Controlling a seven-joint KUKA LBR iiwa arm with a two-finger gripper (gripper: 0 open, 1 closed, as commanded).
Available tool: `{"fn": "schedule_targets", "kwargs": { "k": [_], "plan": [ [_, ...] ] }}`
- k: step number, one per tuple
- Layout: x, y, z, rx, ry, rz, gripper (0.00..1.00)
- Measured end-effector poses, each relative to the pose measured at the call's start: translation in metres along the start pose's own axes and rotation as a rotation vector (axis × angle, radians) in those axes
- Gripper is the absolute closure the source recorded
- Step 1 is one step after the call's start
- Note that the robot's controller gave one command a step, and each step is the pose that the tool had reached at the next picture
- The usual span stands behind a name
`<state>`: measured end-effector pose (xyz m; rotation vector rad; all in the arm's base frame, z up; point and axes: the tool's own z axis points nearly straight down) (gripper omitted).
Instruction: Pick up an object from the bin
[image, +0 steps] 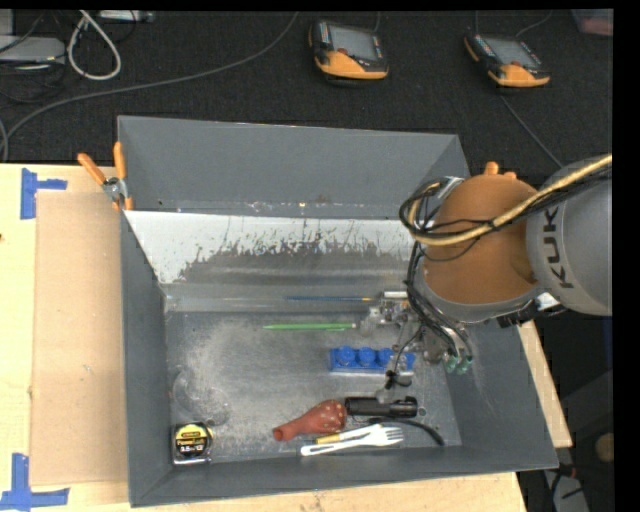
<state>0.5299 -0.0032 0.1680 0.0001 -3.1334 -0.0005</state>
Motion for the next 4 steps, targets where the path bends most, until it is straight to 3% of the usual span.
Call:
{"fn": "schedule_targets", "kwargs": {
  "k": [1,2,3,4],
  "plan": [
    [-0.002,0.000,-0.003,0.000,-0.006,0.000,0.00],
    [-0.072,-0.062,0.091,0.001,-0.012,-0.064,0.00],
    [-0.077,-0.067,0.114,0.001,-0.019,-0.052,0.00],
    [-0.069,-0.043,0.097,0.002,-0.014,-0.240,0.00]
  ]
}}
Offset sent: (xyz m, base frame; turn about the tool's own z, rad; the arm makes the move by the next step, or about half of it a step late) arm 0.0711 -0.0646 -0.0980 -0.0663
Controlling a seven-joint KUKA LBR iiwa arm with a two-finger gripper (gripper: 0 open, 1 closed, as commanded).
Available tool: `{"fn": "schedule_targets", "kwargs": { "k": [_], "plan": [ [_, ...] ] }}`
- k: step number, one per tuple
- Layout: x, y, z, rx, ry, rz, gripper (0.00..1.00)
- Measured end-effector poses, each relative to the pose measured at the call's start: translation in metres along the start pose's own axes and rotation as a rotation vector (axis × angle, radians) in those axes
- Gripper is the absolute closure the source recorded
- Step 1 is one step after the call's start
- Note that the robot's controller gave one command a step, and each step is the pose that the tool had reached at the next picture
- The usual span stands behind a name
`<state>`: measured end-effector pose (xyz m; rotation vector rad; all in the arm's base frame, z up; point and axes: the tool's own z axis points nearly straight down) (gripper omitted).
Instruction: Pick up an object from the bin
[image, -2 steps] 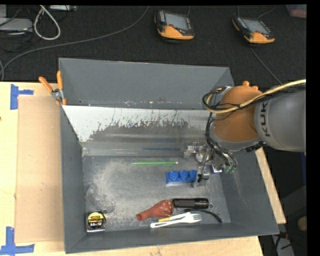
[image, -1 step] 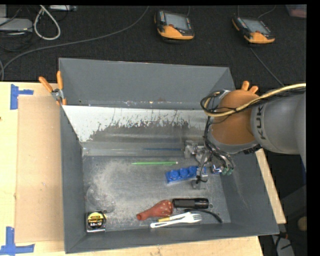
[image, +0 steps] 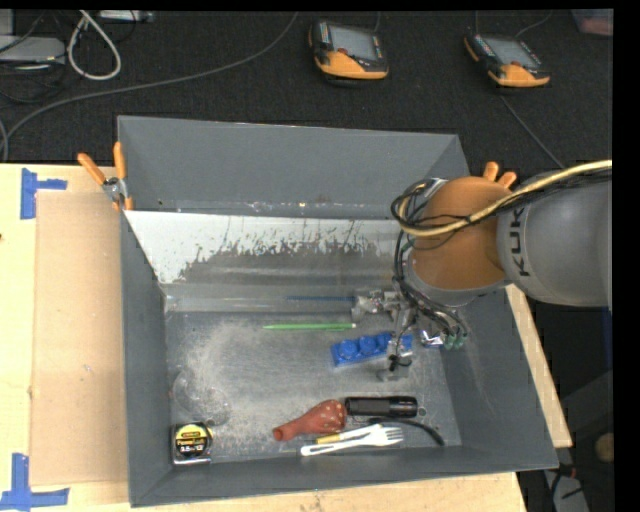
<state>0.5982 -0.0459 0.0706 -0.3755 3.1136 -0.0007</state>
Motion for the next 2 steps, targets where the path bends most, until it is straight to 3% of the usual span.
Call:
{"fn": "schedule_targets", "kwargs": {
  "k": [1,2],
  "plan": [
    [-0.0027,0.0148,-0.0085,-0.001,0.000,-0.011,0.00],
    [-0.0009,0.0071,-0.0036,-0.002,0.000,0.001,1.00]
  ]
}}
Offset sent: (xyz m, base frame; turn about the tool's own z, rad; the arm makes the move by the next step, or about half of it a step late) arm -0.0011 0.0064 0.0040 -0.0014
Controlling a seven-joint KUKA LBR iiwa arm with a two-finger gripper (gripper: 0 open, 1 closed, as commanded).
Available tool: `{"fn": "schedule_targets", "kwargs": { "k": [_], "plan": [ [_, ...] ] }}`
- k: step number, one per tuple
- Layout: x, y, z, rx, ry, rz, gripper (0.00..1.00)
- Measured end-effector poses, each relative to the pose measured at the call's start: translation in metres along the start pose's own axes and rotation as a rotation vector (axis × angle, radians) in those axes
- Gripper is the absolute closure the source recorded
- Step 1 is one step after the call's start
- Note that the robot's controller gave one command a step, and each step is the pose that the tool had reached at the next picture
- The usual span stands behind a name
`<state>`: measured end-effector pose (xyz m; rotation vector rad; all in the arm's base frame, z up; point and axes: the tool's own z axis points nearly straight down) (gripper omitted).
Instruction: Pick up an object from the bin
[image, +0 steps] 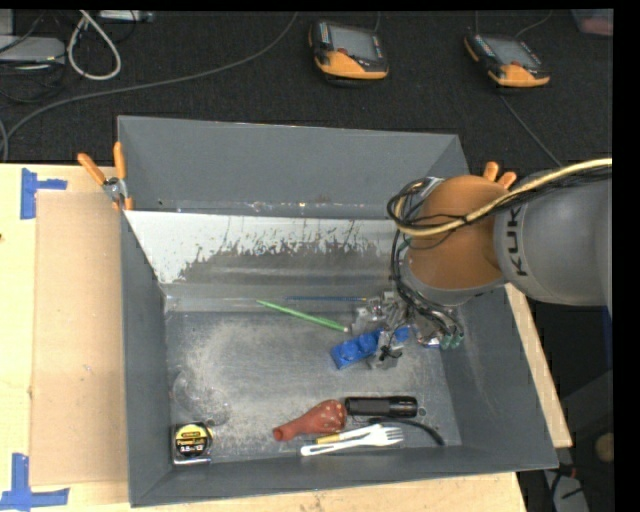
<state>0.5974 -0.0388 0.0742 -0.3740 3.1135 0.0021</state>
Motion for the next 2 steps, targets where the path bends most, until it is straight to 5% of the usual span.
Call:
{"fn": "schedule_targets", "kwargs": {
  "k": [1,2],
  "plan": [
    [0.000,0.000,0.000,0.000,0.000,0.000,1.00],
    [0.002,0.002,-0.040,-0.003,0.008,0.000,1.00]
  ]
}}
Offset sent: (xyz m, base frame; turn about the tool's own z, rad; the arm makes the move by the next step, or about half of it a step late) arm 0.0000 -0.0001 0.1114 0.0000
